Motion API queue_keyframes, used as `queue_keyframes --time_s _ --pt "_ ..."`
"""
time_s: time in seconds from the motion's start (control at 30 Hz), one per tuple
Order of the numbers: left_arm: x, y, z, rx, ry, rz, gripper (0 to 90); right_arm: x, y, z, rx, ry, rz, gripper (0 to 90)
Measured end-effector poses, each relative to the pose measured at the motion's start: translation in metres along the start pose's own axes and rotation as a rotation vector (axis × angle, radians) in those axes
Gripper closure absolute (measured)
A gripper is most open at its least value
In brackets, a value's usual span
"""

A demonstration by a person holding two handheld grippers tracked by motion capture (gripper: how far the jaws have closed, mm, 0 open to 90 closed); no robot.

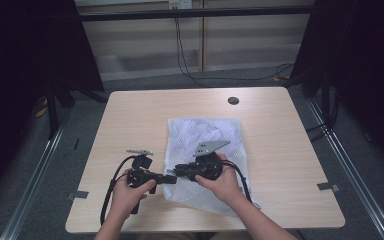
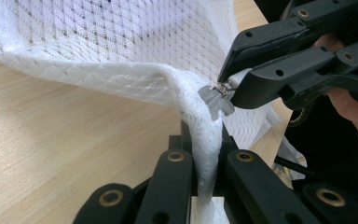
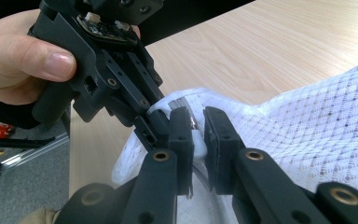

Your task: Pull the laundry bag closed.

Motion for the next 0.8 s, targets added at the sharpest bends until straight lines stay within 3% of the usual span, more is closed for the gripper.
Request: queue_keyframes --time_s 0.77,0.8 --pt "0.0034 0.0007 0.0004 0.019 0.016 0.000 90.0 0.0027 -0.0005 0.0023 -0.014 -0.003 -0.009 82.0" --pt "0.0032 -0.0004 0.0002 0.036 0.009 0.002 90.0 0.0026 -0.0009 0.0023 -0.013 -0.005 -0.012 82.0"
Point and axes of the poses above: each handheld gripper's, and its own axes: x roughly backward along the jaws, z roughly out of its underside, y roughly to its left, the point moved 5 cm from there along -x, roughly forward along the jaws, and after that the axes turned 5 degrees about z, right-handed, at the moved point
